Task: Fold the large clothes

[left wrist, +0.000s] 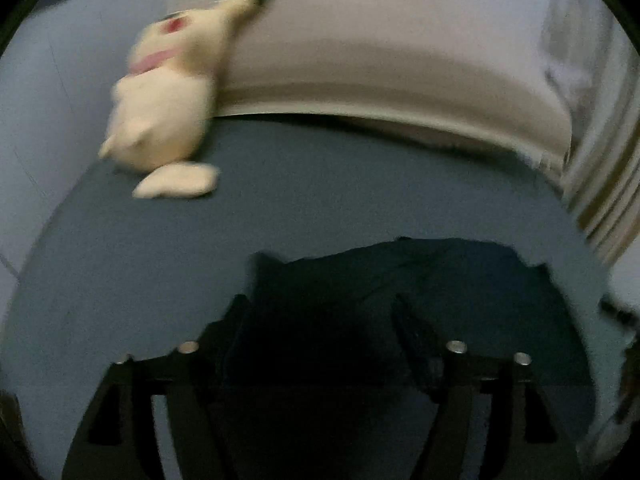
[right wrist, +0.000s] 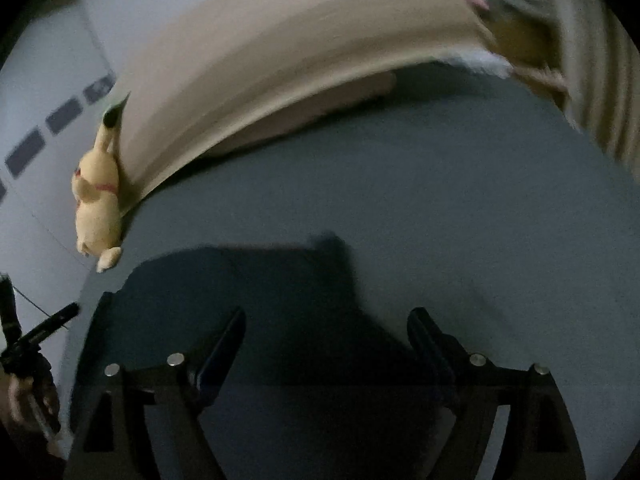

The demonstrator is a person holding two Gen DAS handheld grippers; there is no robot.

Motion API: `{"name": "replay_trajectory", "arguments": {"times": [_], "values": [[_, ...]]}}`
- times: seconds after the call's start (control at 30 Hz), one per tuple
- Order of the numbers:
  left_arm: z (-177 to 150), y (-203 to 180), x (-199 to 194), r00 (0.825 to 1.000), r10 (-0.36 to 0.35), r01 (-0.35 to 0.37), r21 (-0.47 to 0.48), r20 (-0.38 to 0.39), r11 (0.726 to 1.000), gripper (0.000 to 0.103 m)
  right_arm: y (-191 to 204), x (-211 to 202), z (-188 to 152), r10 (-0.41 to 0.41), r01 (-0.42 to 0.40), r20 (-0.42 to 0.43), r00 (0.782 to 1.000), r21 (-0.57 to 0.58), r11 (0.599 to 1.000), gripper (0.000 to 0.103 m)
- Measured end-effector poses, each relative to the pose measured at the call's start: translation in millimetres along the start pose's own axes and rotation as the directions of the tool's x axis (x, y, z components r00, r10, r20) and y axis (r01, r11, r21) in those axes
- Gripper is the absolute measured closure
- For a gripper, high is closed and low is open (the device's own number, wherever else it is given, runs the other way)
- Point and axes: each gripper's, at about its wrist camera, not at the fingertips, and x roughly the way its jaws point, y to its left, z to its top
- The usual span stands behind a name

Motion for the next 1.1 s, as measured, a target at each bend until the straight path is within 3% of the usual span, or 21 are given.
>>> {"name": "replay_trajectory", "arguments": {"times": [0.07, 0.17, 0.27, 0.4, 0.43, 0.47, 0.5, 0.53, 0.63, 0.73, 0.87, 0.93, 0.97, 1.03, 1.1], "values": [[-19.9, 39.8, -19.6, 0.997, -0.077, 0.076, -0.094, -0.008, 0.993, 0.022, -39.8, -6.8, -20.7, 0.022, -0.019, -0.038, 0.999, 0.101, 0.995, 0.017], [-52.1, 70.5, -22.5, 0.986, -0.148, 0.137, -0.143, -0.071, 0.98, 0.022, -71.2, -4.8, -54.5, 0.135, -0.113, -0.075, 0.988, 0.243, 0.963, 0.017], [-79.0, 84.7, -16.1, 0.964, -0.241, 0.212, -0.223, -0.115, 0.952, 0.022, -65.0, 0.4, -76.4, 0.244, -0.212, -0.097, 0.965, 0.263, 0.941, 0.017], [-101.8, 85.7, 2.1, 0.931, -0.313, 0.251, -0.29, -0.189, 0.923, 0.022, -51.8, 24.7, -86.3, 0.319, -0.268, -0.155, 0.935, 0.281, 0.921, 0.017], [-104.6, 81.3, 4.2, 0.926, -0.319, 0.259, -0.276, -0.2, 0.926, 0.023, -51.6, 28.4, -82.4, 0.338, -0.286, -0.161, 0.927, 0.28, 0.916, 0.024], [-105.3, 74.9, 3.9, 0.926, -0.322, 0.274, -0.237, -0.196, 0.932, 0.024, -45.9, 30.1, -82.0, 0.326, -0.279, -0.17, 0.93, 0.251, 0.927, 0.038], [-105.5, 65.5, 1.8, 0.934, -0.298, 0.267, -0.172, -0.195, 0.948, 0.051, -39.3, 36.8, -78.2, 0.29, -0.25, -0.196, 0.937, 0.208, 0.946, 0.066], [-105.0, 58.2, 1.9, 0.94, -0.266, 0.243, -0.128, -0.214, 0.962, 0.068, -33.5, 42.1, -73.9, 0.269, -0.235, -0.206, 0.941, 0.176, 0.956, 0.078], [-99.7, 54.4, -4.0, 0.955, -0.227, 0.205, -0.128, -0.191, 0.97, 0.083, -9.9, 33.8, -63.5, 0.188, -0.177, -0.177, 0.966, 0.08, 0.981, 0.088], [-112.9, 55.0, 14.4, 0.955, -0.195, 0.166, -0.142, -0.222, 0.976, 0.08, -13.4, 48.5, -70.8, 0.147, -0.132, -0.202, 0.968, 0.082, 0.988, 0.086], [-109.1, 48.0, 5.2, 0.97, -0.134, 0.109, -0.132, -0.201, 0.985, 0.075, -23.5, 50.1, -75.8, 0.16, -0.132, -0.184, 0.97, 0.155, 0.979, 0.065], [-104.1, 48.6, -10.7, 0.979, -0.113, 0.09, -0.134, -0.171, 0.987, 0.073, -24.4, 37.5, -71.5, 0.149, -0.127, -0.142, 0.979, 0.156, 0.98, 0.033], [-99.4, 49.2, -22.7, 0.986, -0.091, 0.073, -0.131, -0.138, 0.989, 0.073, -24.3, 26.1, -68.3, 0.12, -0.105, -0.106, 0.987, 0.145, 0.984, 0.03], [-87.7, 48.5, -42.7, 0.998, -0.023, 0.015, -0.122, -0.065, 0.992, 0.054, -19.6, 3.5, -60.5, 0.052, -0.049, -0.021, 0.998, 0.117, 0.992, 0.03], [-76.1, 37.1, -54.5, 0.999, 0.031, -0.031, -0.094, -0.007, 0.995, 0.044, -8.6, -8.2, -55.0, 0.05, -0.052, 0.022, 0.999, 0.098, 0.994, 0.03]]}}
